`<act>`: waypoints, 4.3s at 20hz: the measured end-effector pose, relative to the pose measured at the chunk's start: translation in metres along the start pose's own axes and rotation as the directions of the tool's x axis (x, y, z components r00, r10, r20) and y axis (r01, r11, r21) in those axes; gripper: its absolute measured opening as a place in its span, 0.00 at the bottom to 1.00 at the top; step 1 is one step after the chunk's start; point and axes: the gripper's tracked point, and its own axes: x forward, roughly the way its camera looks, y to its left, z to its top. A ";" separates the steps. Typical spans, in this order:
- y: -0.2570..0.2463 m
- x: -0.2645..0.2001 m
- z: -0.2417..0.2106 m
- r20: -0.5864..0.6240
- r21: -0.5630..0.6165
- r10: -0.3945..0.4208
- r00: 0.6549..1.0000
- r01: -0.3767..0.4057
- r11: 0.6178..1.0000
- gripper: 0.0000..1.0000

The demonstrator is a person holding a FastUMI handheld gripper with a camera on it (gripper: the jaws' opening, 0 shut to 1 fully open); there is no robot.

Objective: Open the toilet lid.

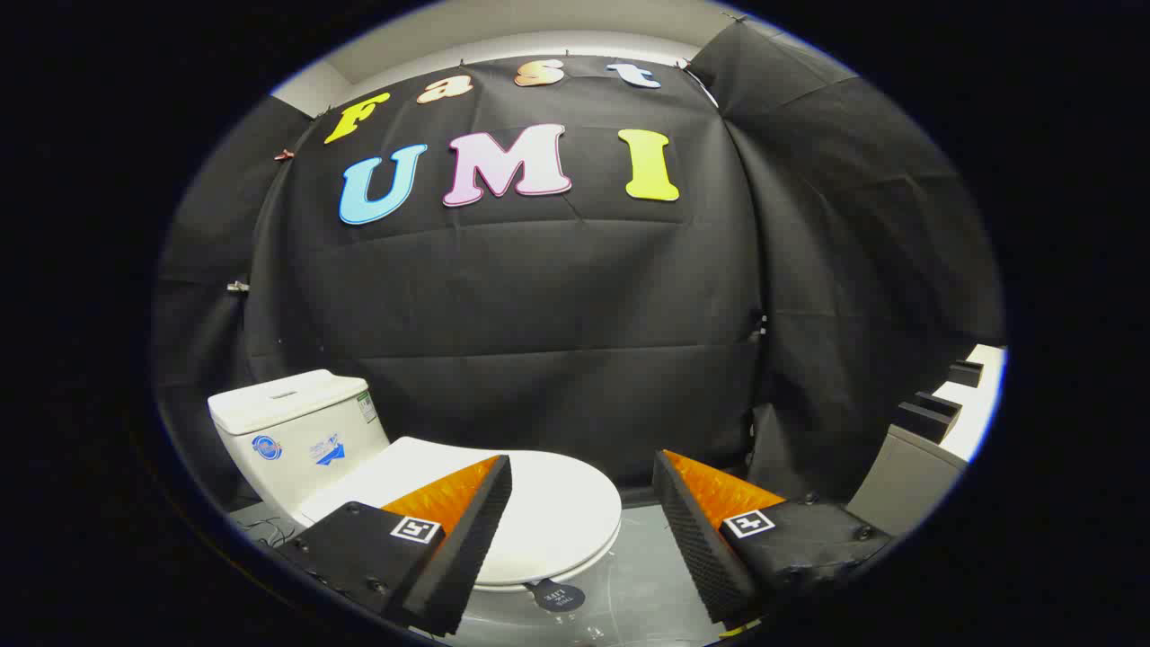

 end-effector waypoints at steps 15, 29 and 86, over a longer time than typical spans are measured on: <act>-0.005 0.008 -0.016 -0.055 0.024 -0.003 0.998 0.004 1.000 0.98; -0.031 0.001 -0.130 -0.379 0.409 0.053 0.924 0.116 0.905 0.99; 0.018 0.003 -0.120 -0.429 0.828 0.239 0.871 0.274 0.489 0.05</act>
